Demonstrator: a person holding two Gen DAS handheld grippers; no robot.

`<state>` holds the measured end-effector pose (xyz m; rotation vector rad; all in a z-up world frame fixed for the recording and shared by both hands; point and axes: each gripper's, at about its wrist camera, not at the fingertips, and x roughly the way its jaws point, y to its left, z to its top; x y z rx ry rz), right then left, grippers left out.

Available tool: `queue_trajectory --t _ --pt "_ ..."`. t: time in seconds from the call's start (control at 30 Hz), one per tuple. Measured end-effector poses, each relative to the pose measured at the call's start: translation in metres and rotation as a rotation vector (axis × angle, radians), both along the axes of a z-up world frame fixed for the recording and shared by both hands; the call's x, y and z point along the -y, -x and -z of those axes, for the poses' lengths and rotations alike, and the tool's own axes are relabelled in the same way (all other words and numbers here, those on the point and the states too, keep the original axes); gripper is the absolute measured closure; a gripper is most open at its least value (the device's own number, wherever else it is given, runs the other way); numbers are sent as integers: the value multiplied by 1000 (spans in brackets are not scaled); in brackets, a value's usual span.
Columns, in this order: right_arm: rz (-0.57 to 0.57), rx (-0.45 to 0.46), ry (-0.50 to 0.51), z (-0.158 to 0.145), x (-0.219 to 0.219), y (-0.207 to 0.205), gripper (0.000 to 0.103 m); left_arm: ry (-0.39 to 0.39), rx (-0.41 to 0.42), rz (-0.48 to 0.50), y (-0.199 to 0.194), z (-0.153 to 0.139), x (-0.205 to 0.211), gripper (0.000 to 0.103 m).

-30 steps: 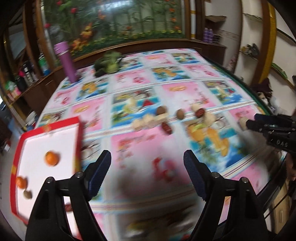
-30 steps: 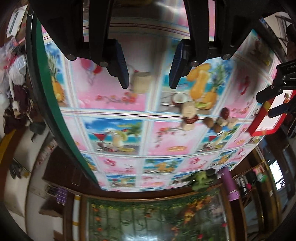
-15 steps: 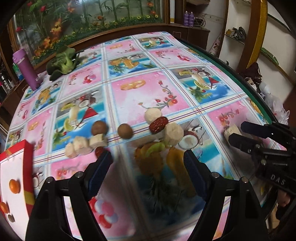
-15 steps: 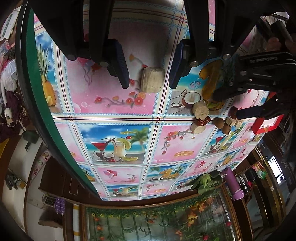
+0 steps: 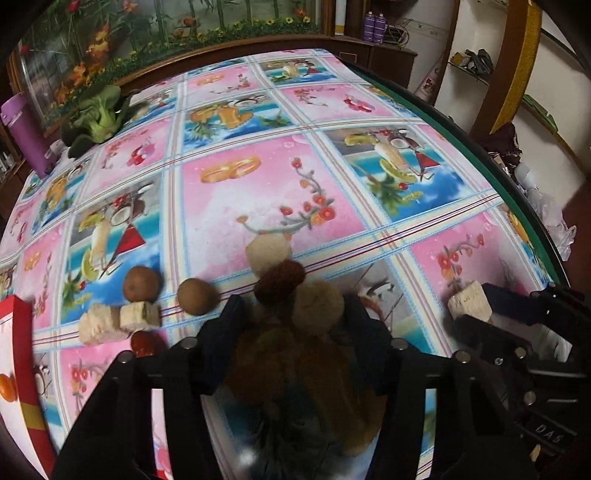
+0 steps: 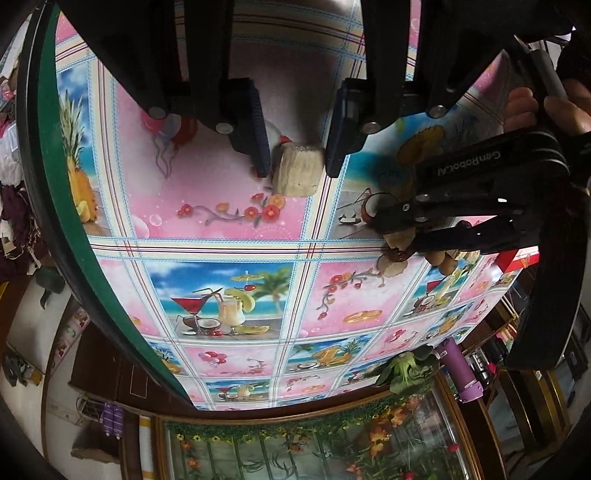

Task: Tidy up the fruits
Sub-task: 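Grasp a beige yam chunk with the right tool while the left grasps a round taro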

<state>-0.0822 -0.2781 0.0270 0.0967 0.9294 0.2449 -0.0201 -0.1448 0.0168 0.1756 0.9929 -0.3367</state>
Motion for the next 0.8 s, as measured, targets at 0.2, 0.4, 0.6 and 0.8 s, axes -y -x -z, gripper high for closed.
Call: queue_trajectory --t 0.2,0.4,0.6,0.8 --pt "11 5 21 0 -4 0 75 17 12 9 -2 -1 3 64" --pt "26 -1 12 0 -6 1 75 60 13 27 6 -4 -2 74" --pt "3 -1 10 -4 -19 6 76 60 68 -9 19 -16 -21 74" --pt "-46 12 11 -13 -46 11 76 109 103 -52 34 -31 -58 74"
